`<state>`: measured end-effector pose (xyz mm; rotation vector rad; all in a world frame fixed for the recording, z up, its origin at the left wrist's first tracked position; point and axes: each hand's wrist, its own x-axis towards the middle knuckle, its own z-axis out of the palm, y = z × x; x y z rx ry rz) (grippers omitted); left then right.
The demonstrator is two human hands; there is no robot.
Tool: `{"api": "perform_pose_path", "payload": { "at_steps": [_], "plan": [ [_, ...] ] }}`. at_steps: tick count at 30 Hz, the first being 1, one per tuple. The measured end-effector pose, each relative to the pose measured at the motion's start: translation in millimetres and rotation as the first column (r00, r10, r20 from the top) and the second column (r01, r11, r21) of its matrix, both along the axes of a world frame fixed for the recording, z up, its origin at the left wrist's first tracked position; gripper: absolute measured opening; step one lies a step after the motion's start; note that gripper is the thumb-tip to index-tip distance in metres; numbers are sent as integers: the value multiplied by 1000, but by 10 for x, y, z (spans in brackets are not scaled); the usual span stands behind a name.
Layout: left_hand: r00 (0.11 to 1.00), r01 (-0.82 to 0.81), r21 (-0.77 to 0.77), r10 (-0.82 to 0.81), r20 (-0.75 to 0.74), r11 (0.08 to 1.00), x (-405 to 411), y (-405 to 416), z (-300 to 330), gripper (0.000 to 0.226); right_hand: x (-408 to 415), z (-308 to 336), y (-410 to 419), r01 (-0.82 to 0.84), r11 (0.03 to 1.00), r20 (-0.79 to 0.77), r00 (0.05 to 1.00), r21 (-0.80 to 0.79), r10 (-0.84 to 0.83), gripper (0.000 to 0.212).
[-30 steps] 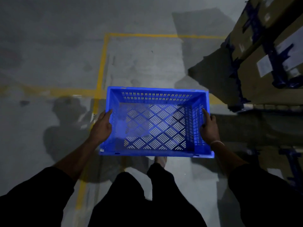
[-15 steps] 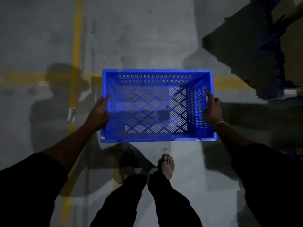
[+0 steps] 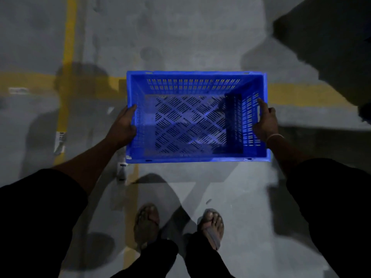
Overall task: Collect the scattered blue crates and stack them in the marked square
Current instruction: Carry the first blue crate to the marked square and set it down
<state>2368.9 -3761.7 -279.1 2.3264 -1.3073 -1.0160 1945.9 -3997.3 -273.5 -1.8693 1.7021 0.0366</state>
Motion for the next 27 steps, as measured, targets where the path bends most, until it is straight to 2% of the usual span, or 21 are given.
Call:
{"api": "perform_pose_path", "payload": {
  "at_steps": [6, 10, 14, 16, 20, 24, 27],
  "plan": [
    [996, -68, 42, 70, -53, 997, 8, -152, -215, 76, 4, -260, -137, -7, 1000, -7, 1000, 8, 7, 86],
    [997, -52, 75, 56, -57, 996, -13, -193, -173, 76, 12, -245, -134, -11, 1000, -23, 1000, 24, 12, 85],
    [994, -45, 115, 56, -98, 992, -88, -206, 43, 91, 17, -142, -79, -26, 997, -30, 999, 76, 28, 89],
    [993, -58, 112, 69, -99, 992, -192, -242, 208, 92, 19, -53, -43, -39, 994, -26, 999, 104, 42, 89],
    [998, 20, 104, -14, -66, 994, -317, -242, 403, 94, 42, 187, 40, -73, 985, -29, 996, 157, 79, 89],
    [996, 27, 120, -16, -86, 992, -518, -227, 770, 79, 116, 543, 200, -113, 982, 26, 994, 152, 111, 91],
    [992, 65, 81, -56, -113, 995, -660, -204, 1147, 78, 185, 962, 389, -92, 982, 82, 993, 163, 80, 94]
  ]
}}
